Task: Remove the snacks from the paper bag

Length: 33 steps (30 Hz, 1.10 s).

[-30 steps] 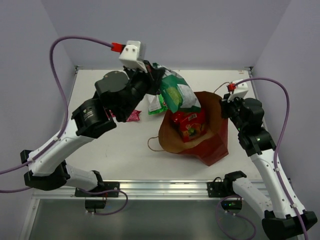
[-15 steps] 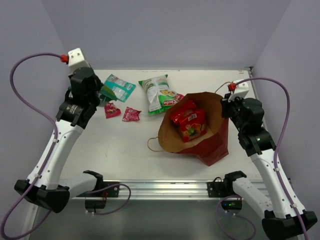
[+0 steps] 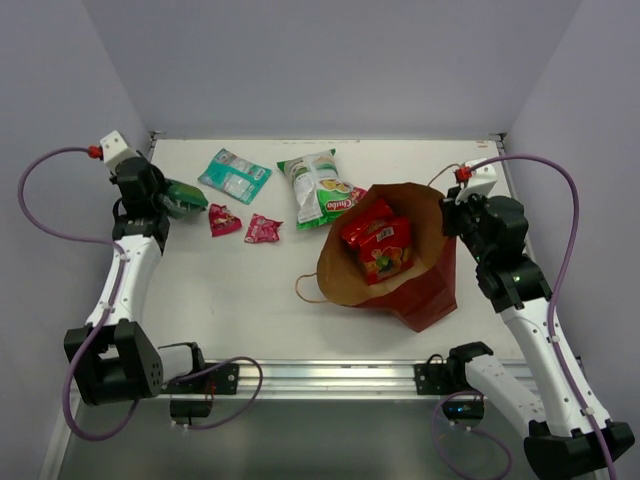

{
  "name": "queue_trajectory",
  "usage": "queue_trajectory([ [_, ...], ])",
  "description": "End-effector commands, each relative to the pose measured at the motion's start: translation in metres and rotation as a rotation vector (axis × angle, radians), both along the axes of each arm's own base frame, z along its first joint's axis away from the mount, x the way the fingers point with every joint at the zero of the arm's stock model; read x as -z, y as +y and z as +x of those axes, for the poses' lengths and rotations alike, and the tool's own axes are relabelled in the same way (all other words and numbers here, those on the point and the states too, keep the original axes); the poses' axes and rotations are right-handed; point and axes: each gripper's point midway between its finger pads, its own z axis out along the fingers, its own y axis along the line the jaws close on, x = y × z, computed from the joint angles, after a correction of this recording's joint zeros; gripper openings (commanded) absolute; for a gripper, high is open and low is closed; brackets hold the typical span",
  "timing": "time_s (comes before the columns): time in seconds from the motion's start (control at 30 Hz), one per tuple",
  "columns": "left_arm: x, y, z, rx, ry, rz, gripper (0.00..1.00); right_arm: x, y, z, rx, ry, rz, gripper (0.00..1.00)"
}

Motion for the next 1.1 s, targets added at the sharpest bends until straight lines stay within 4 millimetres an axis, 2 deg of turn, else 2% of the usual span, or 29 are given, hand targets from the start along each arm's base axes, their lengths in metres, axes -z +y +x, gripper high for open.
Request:
queue_trajectory([
  [0.0,0.003,-0.006,-0.011,0.001,-0.126,-0.06,0.32,-0.043,0.003,0.006,-0.009,-0.146,0.036,0.0],
  [0.07,0.022,-0.007,-0.028,-0.03,-0.11,-0.113,0.48,-0.043,0.005,0.006,-0.019,-0.145,0.04,0.0],
  [0.1,0.033,-0.006,-0.036,-0.051,-0.09,-0.121,0.61,-0.045,0.007,0.005,-0.031,-0.149,0.045,0.0],
  [0.13,0.048,-0.007,-0.05,-0.068,-0.053,-0.131,0.69,-0.048,0.007,0.004,-0.031,-0.153,0.046,0.0],
  [0.17,0.05,-0.007,-0.056,-0.07,-0.039,-0.127,0.82,-0.049,0.012,0.003,-0.062,-0.151,0.048,0.0],
  [0.2,0.061,-0.008,-0.065,-0.066,0.02,-0.12,0.88,-0.051,0.018,0.001,-0.092,-0.154,0.053,0.0],
  [0.27,0.046,-0.007,-0.073,-0.059,0.04,-0.088,1.0,-0.055,0.021,0.001,-0.112,-0.152,0.056,0.0],
  [0.3,0.05,-0.007,-0.082,-0.06,0.099,-0.079,1.0,-0.057,0.023,0.0,-0.12,-0.152,0.057,0.0],
  [0.33,0.029,-0.005,-0.084,-0.061,0.083,-0.055,1.0,-0.062,0.024,-0.001,-0.13,-0.159,0.06,0.0],
  [0.43,0.004,-0.016,-0.094,0.026,0.095,0.003,1.0,-0.065,0.026,-0.002,-0.146,-0.159,0.05,0.0],
  [0.47,-0.011,-0.038,-0.088,0.15,0.063,0.006,1.0,-0.066,0.027,-0.002,-0.154,-0.163,0.041,0.0],
  [0.53,-0.029,-0.07,-0.083,0.323,0.034,0.045,1.0,-0.068,0.03,-0.002,-0.179,-0.17,0.027,0.0],
  [0.57,-0.044,-0.104,-0.08,0.504,-0.009,0.036,1.0,-0.067,0.032,-0.003,-0.19,-0.169,0.024,0.0],
  [0.63,-0.059,-0.154,-0.082,0.702,-0.052,0.054,1.0,-0.066,0.035,-0.003,-0.212,-0.165,0.017,0.0],
  [0.67,-0.07,-0.191,-0.089,0.838,-0.081,0.067,1.0,-0.065,0.036,-0.003,-0.22,-0.164,0.012,0.0],
  [0.73,-0.076,-0.223,-0.095,0.954,-0.097,0.112,1.0,-0.063,0.037,-0.004,-0.229,-0.161,0.006,0.0],
  [0.77,-0.079,-0.253,-0.106,1.052,-0.107,0.12,1.0,-0.062,0.039,-0.005,-0.243,-0.163,-0.002,0.01],
  [0.83,-0.082,-0.283,-0.112,1.13,-0.115,0.122,0.99,-0.06,0.039,-0.005,-0.248,-0.164,-0.006,0.01],
  [0.87,-0.08,-0.312,-0.125,1.196,-0.114,0.125,0.99,-0.059,0.039,-0.006,-0.25,-0.162,-0.008,0.02],
  [0.9,-0.082,-0.327,-0.129,1.214,-0.127,0.128,0.99,-0.057,0.039,-0.005,-0.25,-0.156,-0.009,0.02],
  [0.93,-0.076,-0.348,-0.131,1.249,-0.106,0.135,0.99,-0.057,0.039,-0.005,-0.25,-0.153,-0.009,0.02],
  [0.97,-0.075,-0.377,-0.149,1.304,-0.104,0.154,0.99,-0.054,0.04,-0.005,-0.25,-0.145,-0.01,0.02],
  [1.0,-0.06,-0.399,-0.151,1.33,-0.061,0.181,0.99,-0.054,0.039,-0.005,-0.246,-0.145,-0.011,0.02],
  [1.03,-0.07,-0.415,-0.157,1.345,-0.076,0.193,0.99,-0.053,0.039,-0.005,-0.246,-0.144,-0.011,0.02],
  [1.07,-0.067,-0.435,-0.17,1.373,-0.069,0.209,0.99,-0.053,0.039,-0.005,-0.244,-0.143,-0.01,0.02],
])
